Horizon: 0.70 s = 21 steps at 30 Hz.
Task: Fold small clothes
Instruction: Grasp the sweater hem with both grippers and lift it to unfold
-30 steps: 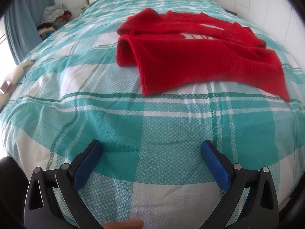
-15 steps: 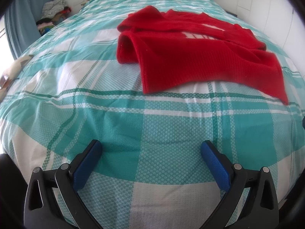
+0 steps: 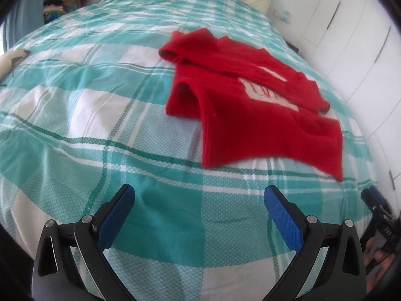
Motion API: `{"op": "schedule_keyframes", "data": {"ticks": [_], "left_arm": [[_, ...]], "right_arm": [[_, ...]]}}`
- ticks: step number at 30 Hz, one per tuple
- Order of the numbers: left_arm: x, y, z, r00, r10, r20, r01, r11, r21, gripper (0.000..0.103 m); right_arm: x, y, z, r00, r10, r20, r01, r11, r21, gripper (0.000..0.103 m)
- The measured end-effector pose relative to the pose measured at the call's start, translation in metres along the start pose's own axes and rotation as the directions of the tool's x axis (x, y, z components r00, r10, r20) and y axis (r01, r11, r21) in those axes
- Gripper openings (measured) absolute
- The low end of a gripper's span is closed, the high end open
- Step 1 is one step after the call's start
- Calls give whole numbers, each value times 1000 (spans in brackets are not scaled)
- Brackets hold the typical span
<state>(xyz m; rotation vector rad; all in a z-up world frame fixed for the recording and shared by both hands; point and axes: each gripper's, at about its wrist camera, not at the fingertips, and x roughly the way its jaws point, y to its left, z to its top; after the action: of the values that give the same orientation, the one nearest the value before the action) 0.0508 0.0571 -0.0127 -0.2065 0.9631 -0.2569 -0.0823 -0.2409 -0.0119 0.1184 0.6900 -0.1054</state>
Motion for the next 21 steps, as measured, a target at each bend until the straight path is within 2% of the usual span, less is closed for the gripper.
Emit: {"op": "schedule_keyframes", "data": {"ticks": [3,7,8,10,11,12,13,14,15,16,21], "left_arm": [[14,10,18,993,-117,-30,116,992,-55,103],[29,-1,36,981,-190,-34,189,982,-22,100],[31,-4,39,981,-194,-30,193,981,-13,97],[35,-8,40,982,-187,-37,187,982,4,78],[39,-9,42,980,-191,-50,191,981,10,66],[41,-10,41,979,-196,-59,197,980,14,51],[42,-11,39,978,-195,-68,197,980,21,39],[42,-12,38,979,-190,-79,193,981,32,10],[40,-11,37,979,-189,-82,193,980,40,5],[32,-9,36,978,-196,-72,199,979,40,5],[-29,3,26,969,-243,-47,247,966,77,4]], "right_arm": [[16,-14,7,990,128,-63,-122,989,88,103],[57,-17,20,936,311,-163,-283,943,175,103],[67,-16,22,925,335,-179,-302,935,188,103],[82,-11,24,909,366,-198,-327,923,205,101],[85,-9,25,903,382,-197,-343,916,209,93],[88,-6,27,896,399,-195,-359,909,212,79],[92,-5,28,887,417,-199,-375,901,219,72],[95,-5,30,881,425,-209,-378,897,230,54],[97,-6,31,881,420,-218,-369,898,239,20],[95,-8,32,885,411,-219,-356,900,251,4],[53,-25,43,880,438,-183,-382,883,273,5]]}}
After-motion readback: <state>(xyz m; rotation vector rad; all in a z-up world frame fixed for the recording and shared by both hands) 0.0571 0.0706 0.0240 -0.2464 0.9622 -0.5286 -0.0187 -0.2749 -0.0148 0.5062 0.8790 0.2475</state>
